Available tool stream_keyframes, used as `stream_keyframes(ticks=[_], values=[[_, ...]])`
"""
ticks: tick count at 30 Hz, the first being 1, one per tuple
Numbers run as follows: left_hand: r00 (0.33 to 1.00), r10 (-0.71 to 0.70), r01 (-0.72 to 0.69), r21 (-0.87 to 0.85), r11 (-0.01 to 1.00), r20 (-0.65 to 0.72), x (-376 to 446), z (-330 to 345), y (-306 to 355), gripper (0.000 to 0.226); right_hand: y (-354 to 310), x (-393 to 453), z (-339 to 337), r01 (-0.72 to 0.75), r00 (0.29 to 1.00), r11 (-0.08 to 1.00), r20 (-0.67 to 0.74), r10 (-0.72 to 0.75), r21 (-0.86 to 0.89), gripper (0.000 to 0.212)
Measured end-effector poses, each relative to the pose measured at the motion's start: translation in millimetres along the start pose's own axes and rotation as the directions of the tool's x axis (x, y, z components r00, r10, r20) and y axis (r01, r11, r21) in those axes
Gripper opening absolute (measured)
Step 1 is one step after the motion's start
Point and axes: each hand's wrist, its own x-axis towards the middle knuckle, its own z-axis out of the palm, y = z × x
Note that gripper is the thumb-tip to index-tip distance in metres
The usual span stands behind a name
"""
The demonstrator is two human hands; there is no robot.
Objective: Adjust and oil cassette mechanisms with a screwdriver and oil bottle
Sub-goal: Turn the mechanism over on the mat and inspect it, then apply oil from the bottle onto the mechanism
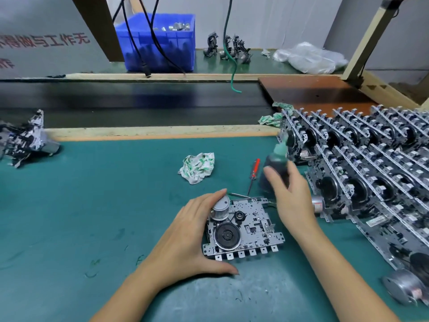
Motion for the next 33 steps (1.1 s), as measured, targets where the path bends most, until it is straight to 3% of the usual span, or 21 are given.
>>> stream_keyframes(ticks=[5,8,12,16,18,21,25,33], values=[[0.999,-0.037,0.037,-0.024,0.999,0.013,0.5,2.1,-4.1,0.119,-31.4,-21.2,-10.2,0.099,0.993,0.967,-0.079,-0.083,0.235,0.012],[0.998,-0.067,0.067,-0.028,0.997,0.013,0.9,4.4,-5.5,0.124,-37.9,-37.1,-2.1,0.051,0.997,0.907,-0.078,-0.02,0.419,0.017],[0.994,-0.104,0.104,-0.025,0.994,0.022,0.7,8.2,-7.9,0.129,-35.2,-48.3,11.6,-0.063,0.996,0.735,-0.008,0.093,0.675,0.025],[0.995,-0.093,0.093,-0.006,0.996,0.025,0.1,9.8,-8.6,0.127,-34.2,-54.6,10.5,0.044,0.983,0.672,-0.152,0.103,0.74,0.022],[0.997,-0.071,0.071,0.005,0.997,0.021,0.4,9.5,-8.1,0.122,-31.5,-59.8,14.0,0.081,0.97,0.677,-0.214,0.114,0.731,0.017],[0.998,-0.069,0.069,0.006,0.998,0.011,1.4,9.5,-6.7,0.115,-29.1,-68.8,23.1,0.147,0.964,0.802,-0.266,0.015,0.578,0.019],[0.997,-0.072,0.071,-0.003,0.997,-0.02,1.7,8.3,-3.8,0.1,-29.2,-72.9,29.2,0.227,0.971,0.942,-0.125,-0.202,0.246,0.015],[0.998,-0.069,0.069,-0.01,0.998,0.001,2.5,6.6,-1.8,0.1,-23.1,-72.3,29.5,0.273,0.958,0.959,-0.111,-0.264,0.079,0.031]])
